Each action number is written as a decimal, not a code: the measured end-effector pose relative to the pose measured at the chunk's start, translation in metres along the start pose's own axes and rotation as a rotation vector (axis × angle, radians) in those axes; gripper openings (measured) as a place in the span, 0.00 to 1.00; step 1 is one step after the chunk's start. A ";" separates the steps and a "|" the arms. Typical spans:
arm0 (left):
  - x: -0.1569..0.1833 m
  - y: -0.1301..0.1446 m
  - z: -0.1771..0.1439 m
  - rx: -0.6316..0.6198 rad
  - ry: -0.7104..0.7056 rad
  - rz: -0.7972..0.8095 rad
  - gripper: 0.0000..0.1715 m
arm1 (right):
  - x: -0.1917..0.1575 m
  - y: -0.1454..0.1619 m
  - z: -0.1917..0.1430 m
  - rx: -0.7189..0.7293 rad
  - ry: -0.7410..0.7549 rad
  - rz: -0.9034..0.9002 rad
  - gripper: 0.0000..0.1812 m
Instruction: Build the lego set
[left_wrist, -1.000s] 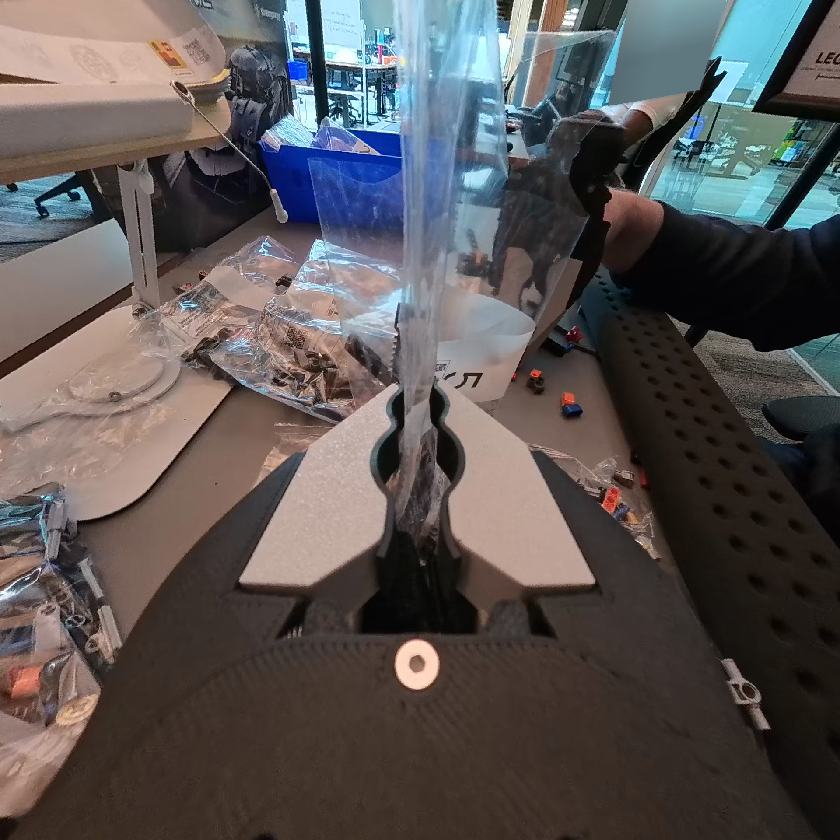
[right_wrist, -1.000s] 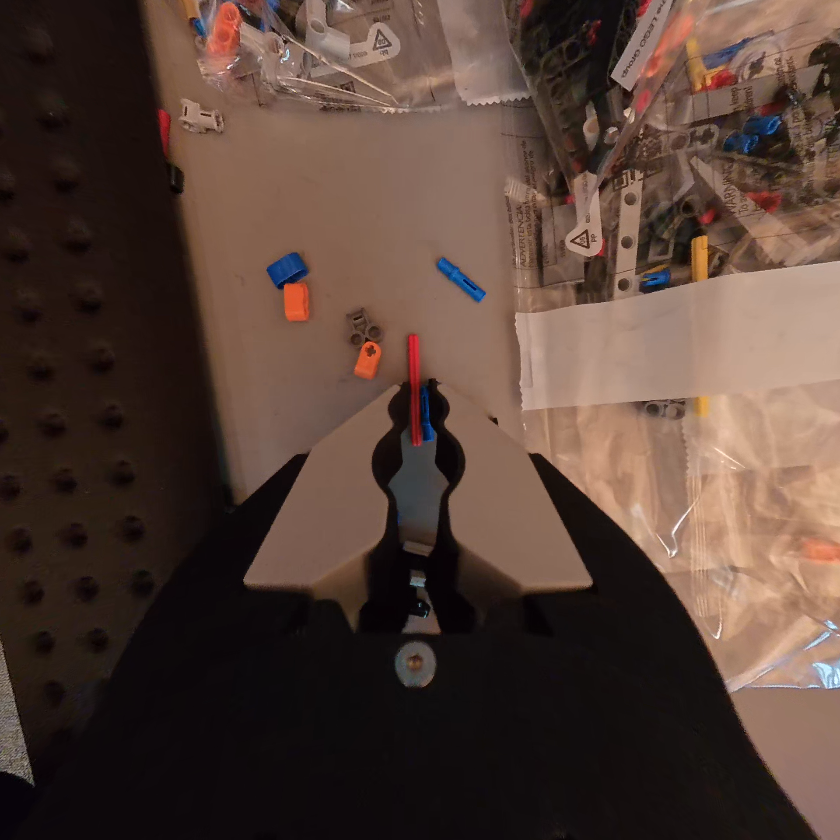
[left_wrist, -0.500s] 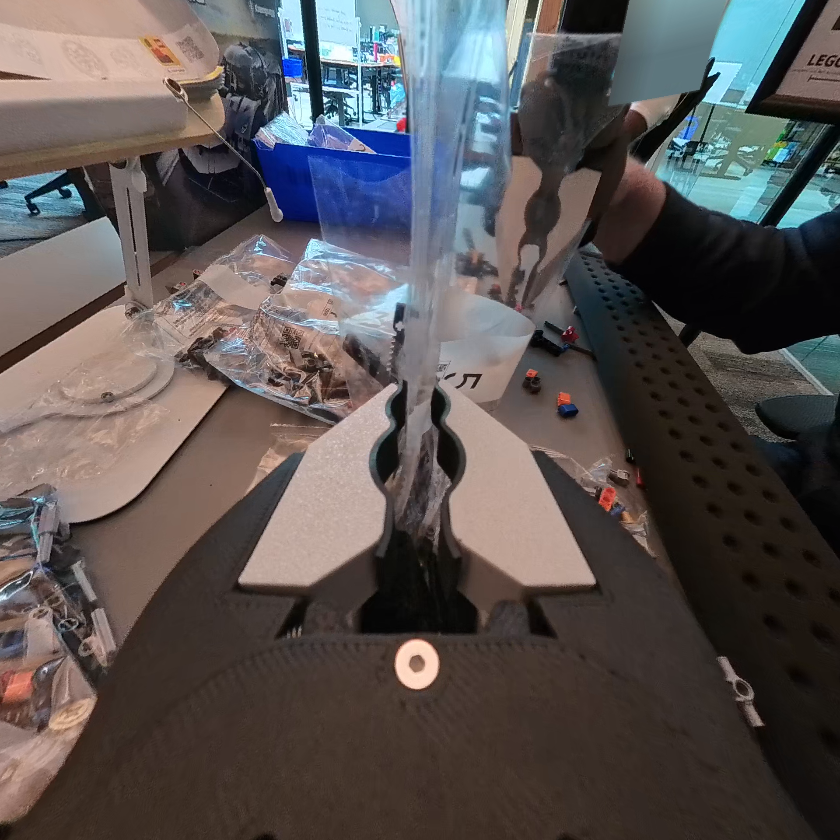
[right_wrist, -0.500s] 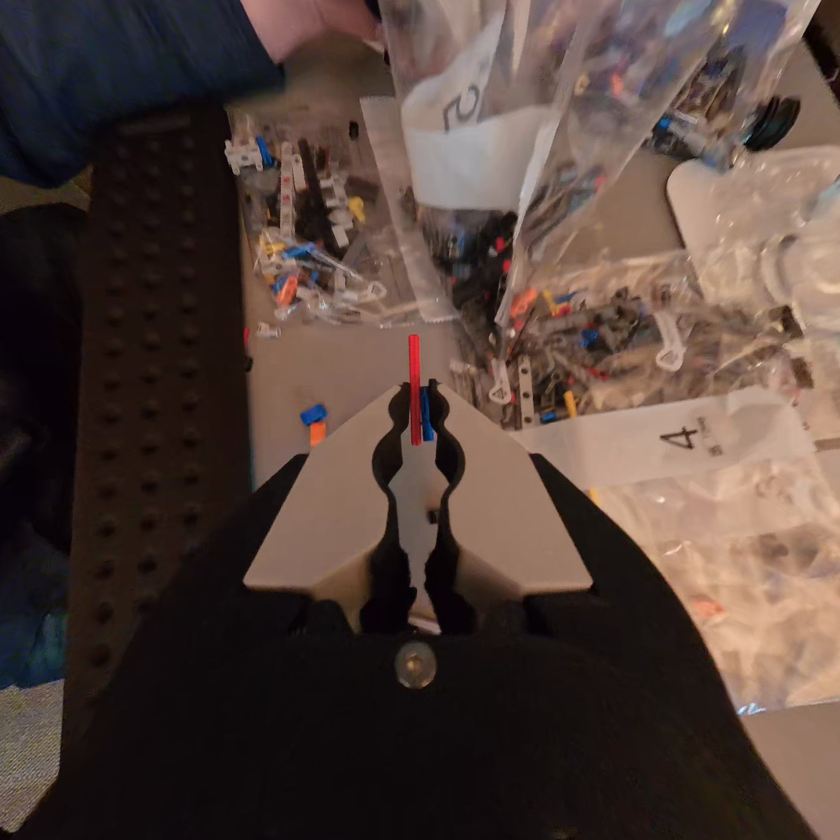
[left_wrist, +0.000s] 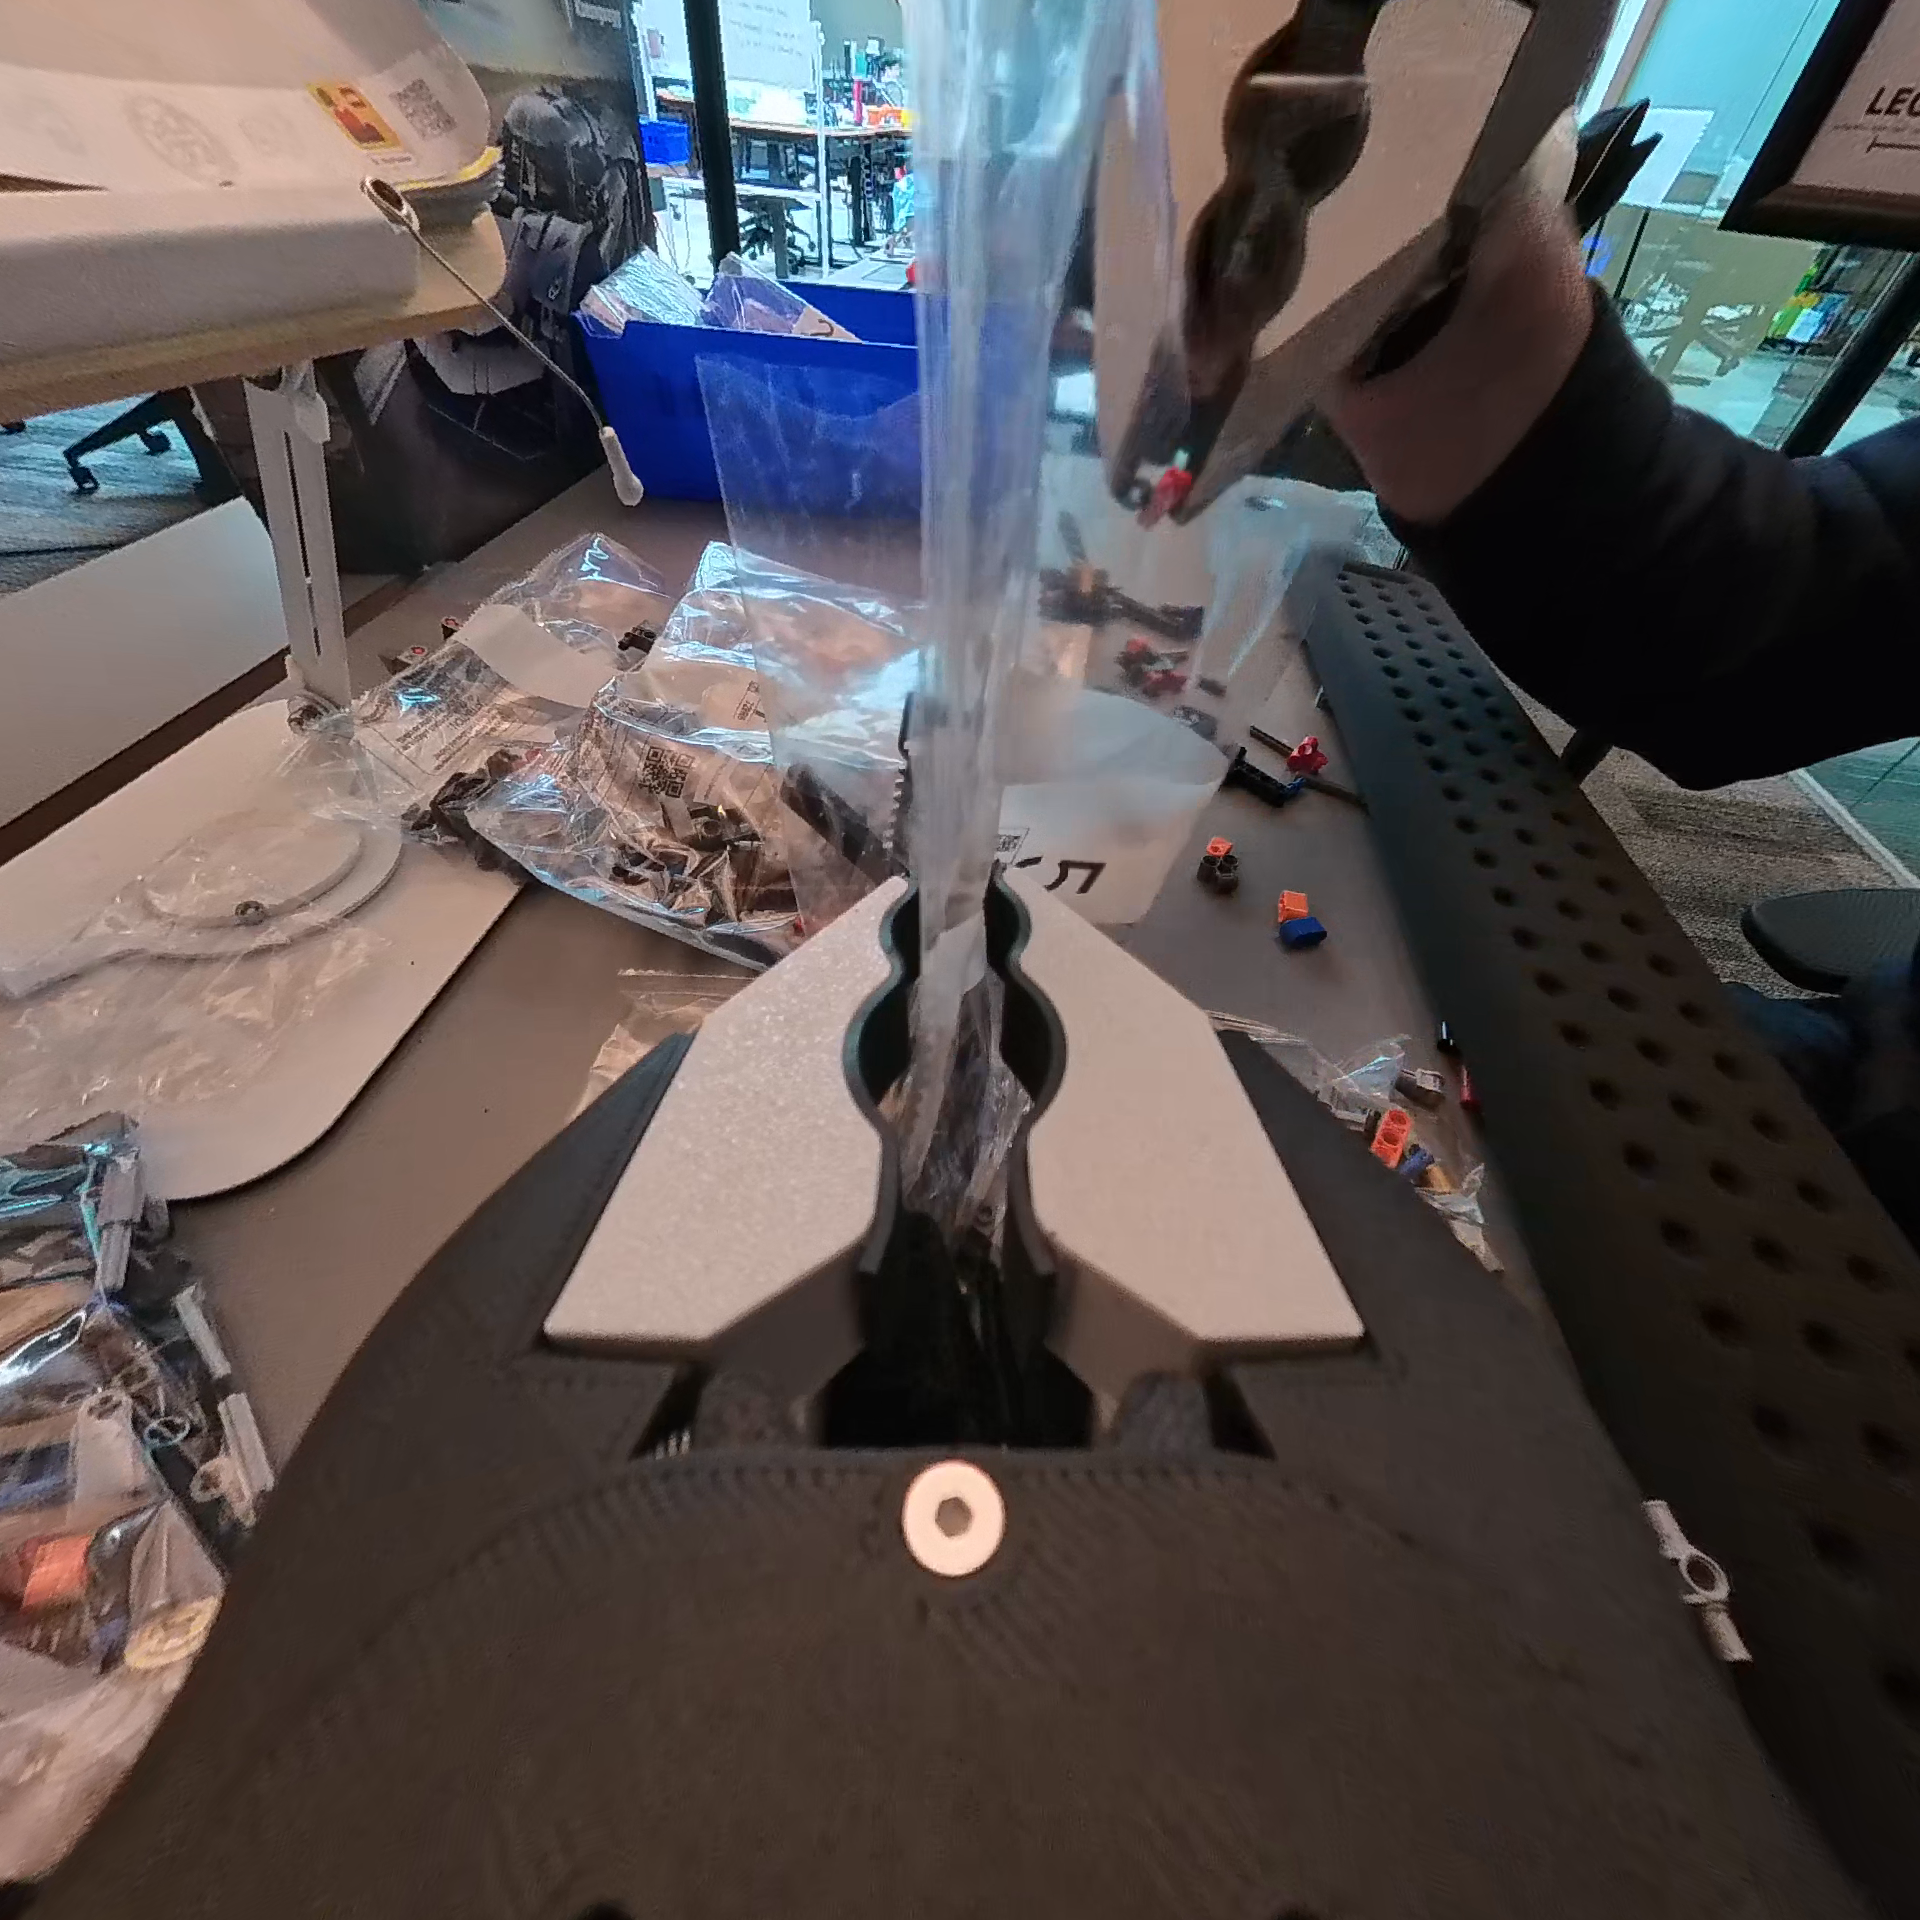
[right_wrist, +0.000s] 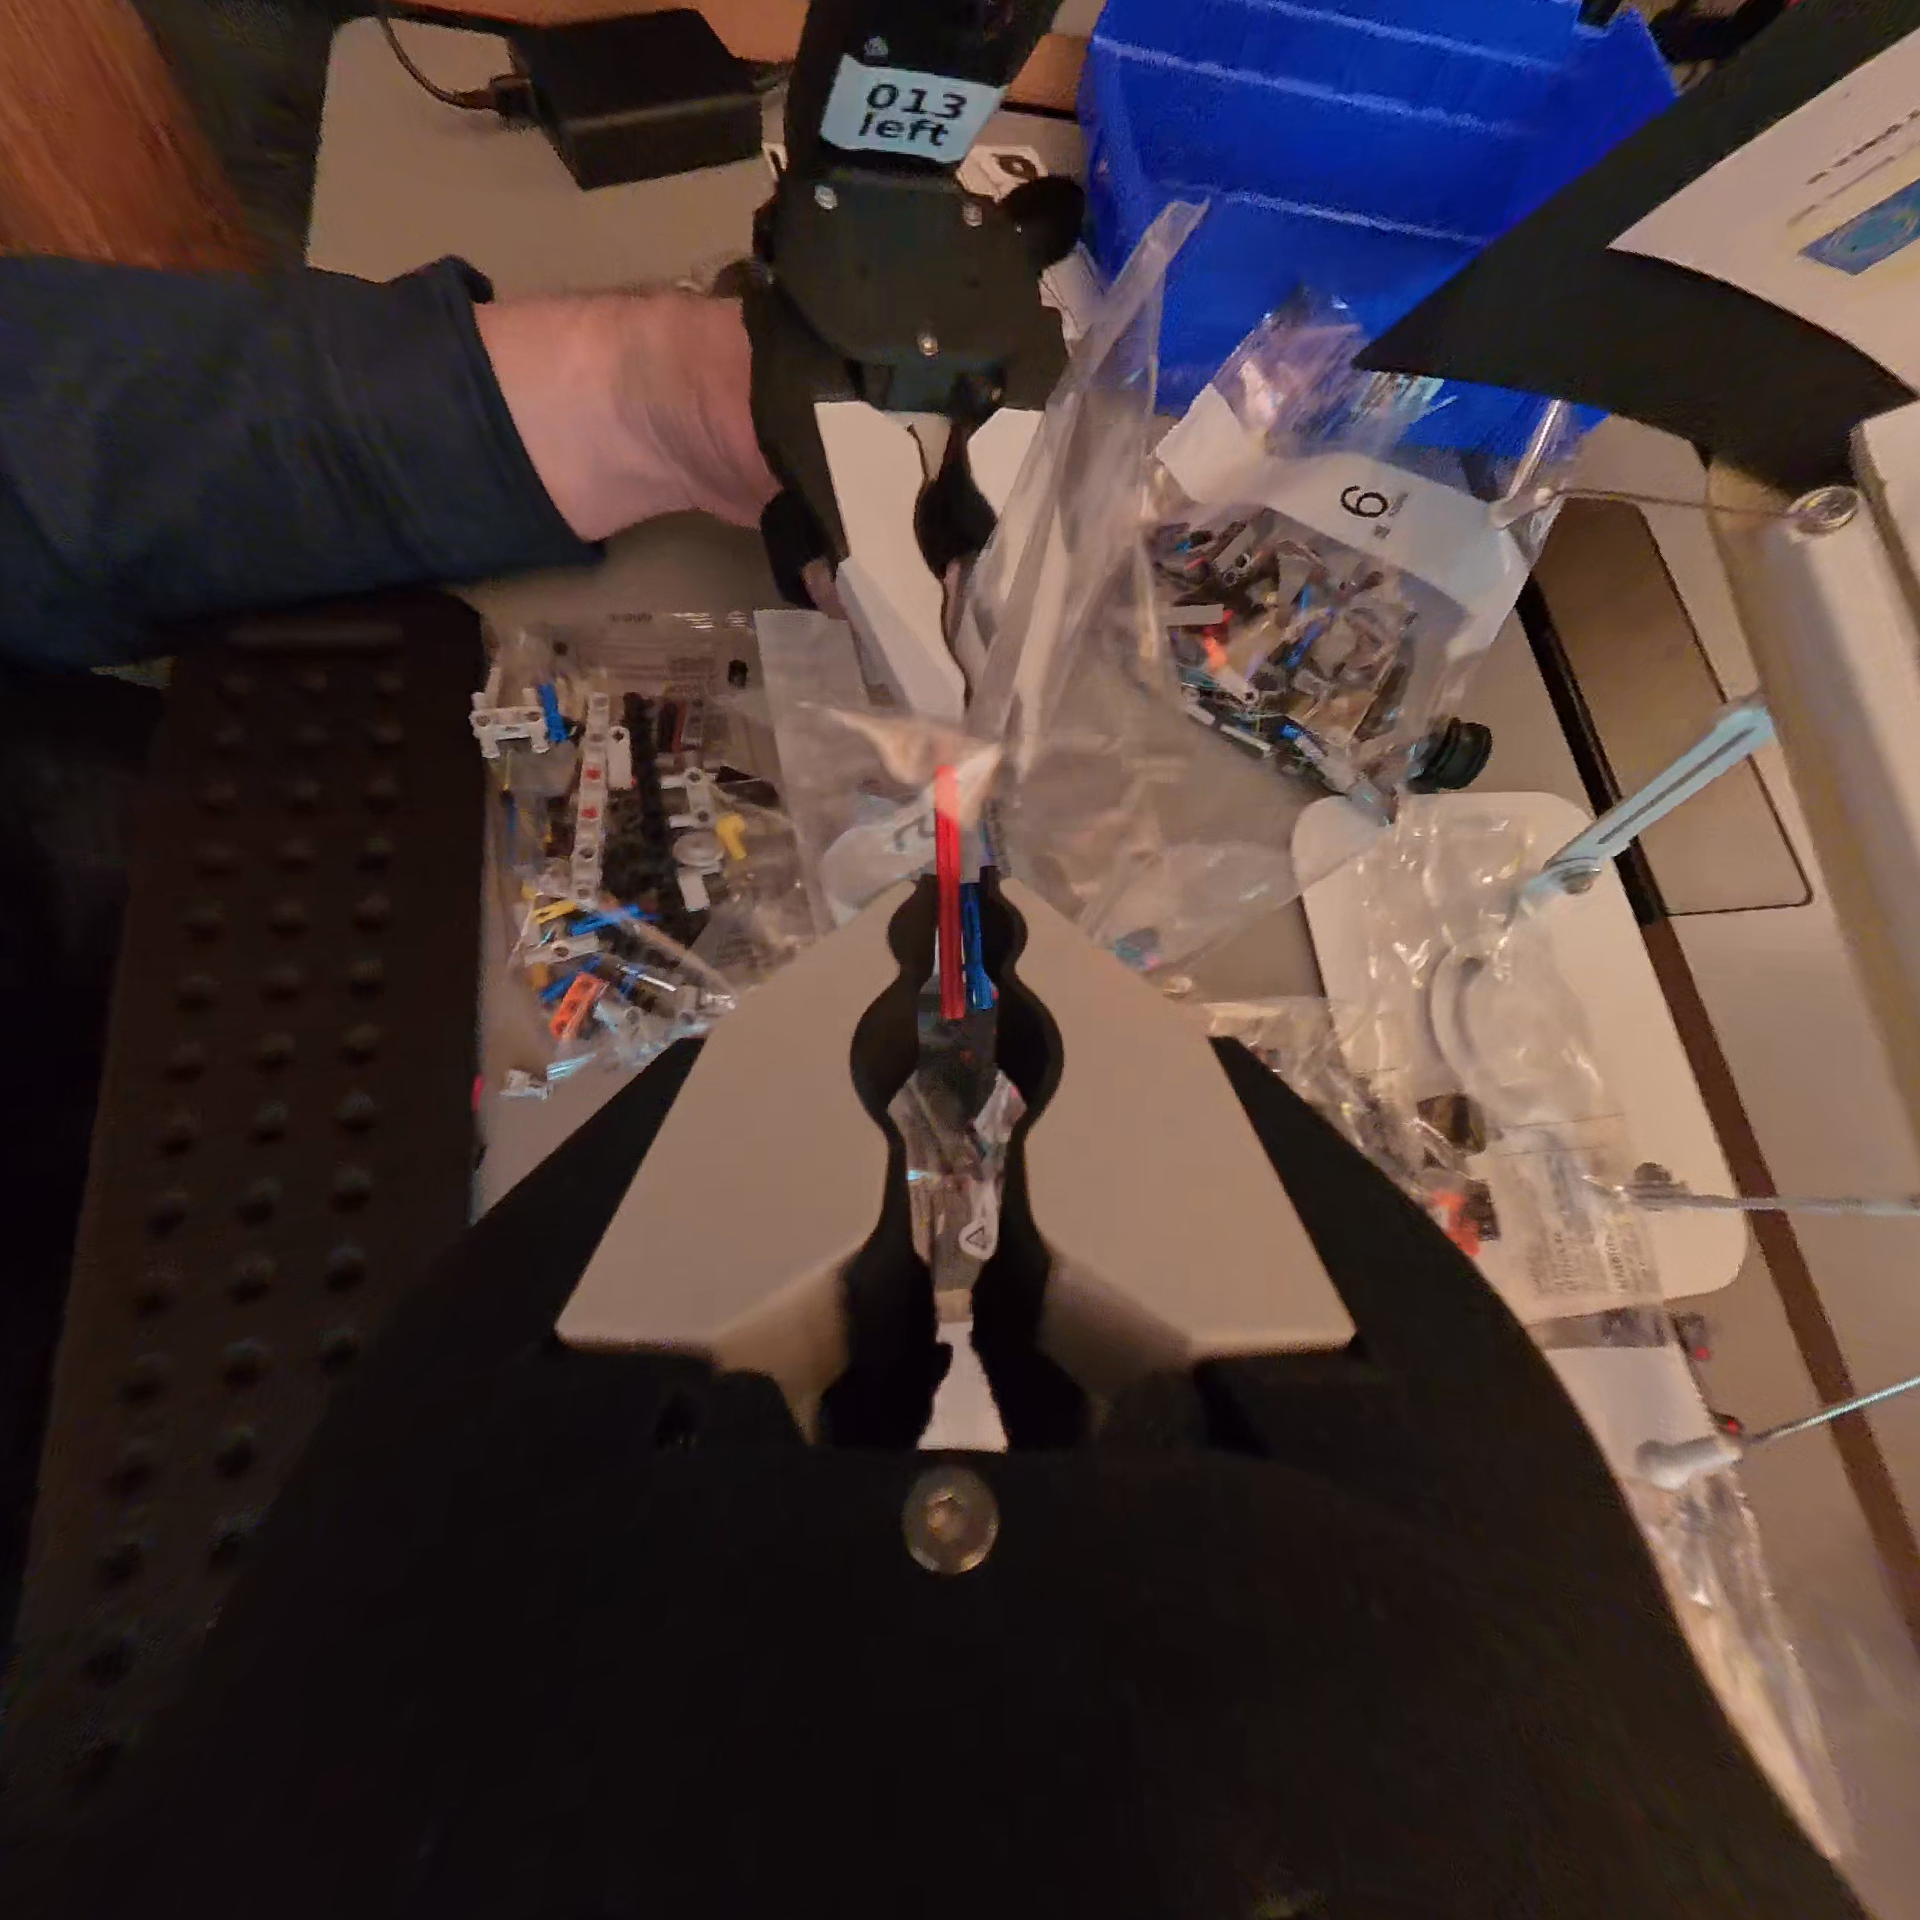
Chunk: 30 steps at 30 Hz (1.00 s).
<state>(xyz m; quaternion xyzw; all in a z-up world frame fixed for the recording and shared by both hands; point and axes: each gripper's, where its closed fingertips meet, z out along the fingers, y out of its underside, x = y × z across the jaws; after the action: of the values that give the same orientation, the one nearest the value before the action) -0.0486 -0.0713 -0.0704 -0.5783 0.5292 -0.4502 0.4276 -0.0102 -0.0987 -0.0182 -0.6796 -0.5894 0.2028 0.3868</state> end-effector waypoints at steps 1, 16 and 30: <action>0.000 0.000 0.000 -0.001 0.000 0.001 0.06 | 0.002 -0.002 0.004 -0.019 0.008 -0.011 0.03; 0.001 0.000 0.002 -0.006 0.003 0.002 0.07 | 0.021 -0.005 0.030 -0.168 0.126 -0.076 0.03; -0.002 0.000 0.000 0.002 -0.009 -0.007 0.07 | 0.027 -0.046 0.034 0.063 0.041 0.098 0.03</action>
<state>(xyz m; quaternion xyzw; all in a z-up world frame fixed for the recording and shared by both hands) -0.0487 -0.0690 -0.0708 -0.5818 0.5249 -0.4496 0.4287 -0.0586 -0.0628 0.0011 -0.6990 -0.5409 0.2261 0.4095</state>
